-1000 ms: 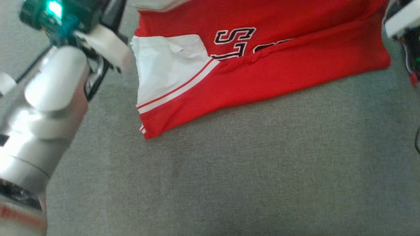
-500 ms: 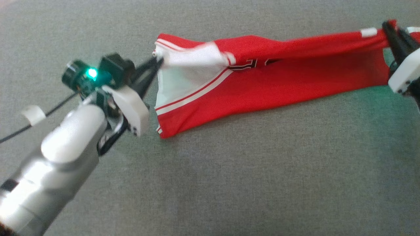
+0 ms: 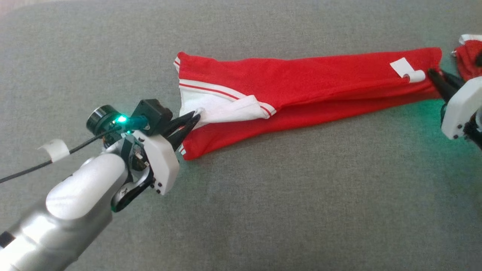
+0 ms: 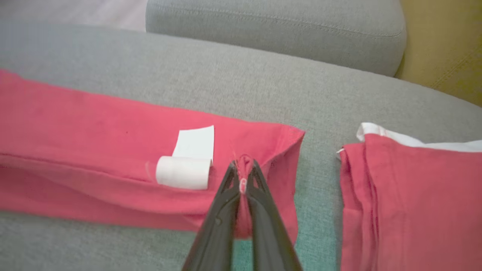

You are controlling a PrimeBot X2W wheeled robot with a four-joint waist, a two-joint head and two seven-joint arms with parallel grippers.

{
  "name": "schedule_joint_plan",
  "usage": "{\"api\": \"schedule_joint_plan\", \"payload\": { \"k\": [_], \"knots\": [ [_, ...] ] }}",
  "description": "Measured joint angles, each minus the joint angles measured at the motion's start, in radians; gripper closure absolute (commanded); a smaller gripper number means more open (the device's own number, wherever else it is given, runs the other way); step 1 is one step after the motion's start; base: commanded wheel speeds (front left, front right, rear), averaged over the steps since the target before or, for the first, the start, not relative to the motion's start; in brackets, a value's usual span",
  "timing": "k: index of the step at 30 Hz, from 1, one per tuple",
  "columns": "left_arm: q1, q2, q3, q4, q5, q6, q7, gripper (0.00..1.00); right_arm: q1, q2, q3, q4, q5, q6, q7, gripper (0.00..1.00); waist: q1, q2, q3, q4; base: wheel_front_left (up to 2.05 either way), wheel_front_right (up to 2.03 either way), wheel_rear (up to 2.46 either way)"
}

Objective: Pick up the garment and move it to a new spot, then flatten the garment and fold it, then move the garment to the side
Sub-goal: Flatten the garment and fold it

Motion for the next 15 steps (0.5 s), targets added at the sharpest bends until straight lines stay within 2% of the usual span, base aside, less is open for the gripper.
{"api": "schedule_joint_plan", "payload": {
  "k": [6, 7, 8, 9, 10, 15],
  "knots": [
    [0.0, -0.002, -0.01, -0.009, 0.008, 0.016, 0.012, 1.0, -0.064, 0.0, 0.091, 0.039, -0.068, 0.0, -0.003, 1.0, 0.0003, 0.0, 0.043, -0.007, 0.0, 0.0, 0.0],
    [0.0, -0.005, -0.013, -0.009, 0.008, 0.016, 0.012, 1.0, -0.076, 0.001, 0.104, 0.049, -0.081, 0.0, -0.008, 0.67, 0.0003, 0.0, 0.048, -0.008, 0.0, 0.0, 0.0],
    [0.0, -0.008, -0.016, -0.007, 0.008, 0.017, 0.012, 0.73, -0.085, 0.003, 0.109, 0.062, -0.091, 0.0, -0.013, 0.0, 0.0003, 0.0, 0.052, -0.008, 0.0, 0.0, 0.0],
    [-0.001, -0.012, -0.018, -0.004, 0.011, 0.017, 0.012, 0.04, -0.09, 0.006, 0.112, 0.075, -0.091, 0.0, -0.013, 0.0, 0.0003, 0.0, 0.055, -0.008, 0.0, 0.0, 0.0],
    [-0.001, -0.015, -0.021, 0.0, 0.015, 0.017, 0.012, 0.0, -0.093, 0.009, 0.115, 0.088, -0.091, 0.0, -0.013, 0.0, 0.0003, 0.0, 0.055, -0.009, 0.0, 0.0, 0.0],
    [-0.001, -0.033, -0.012, 0.023, 0.016, 0.046, -0.025, 0.0, -0.101, 0.016, 0.113, 0.136, -0.064, 0.0, -0.038, 0.0, 0.0003, 0.0, 0.03, -0.015, 0.0, 0.0, 0.0]
  ]
}}
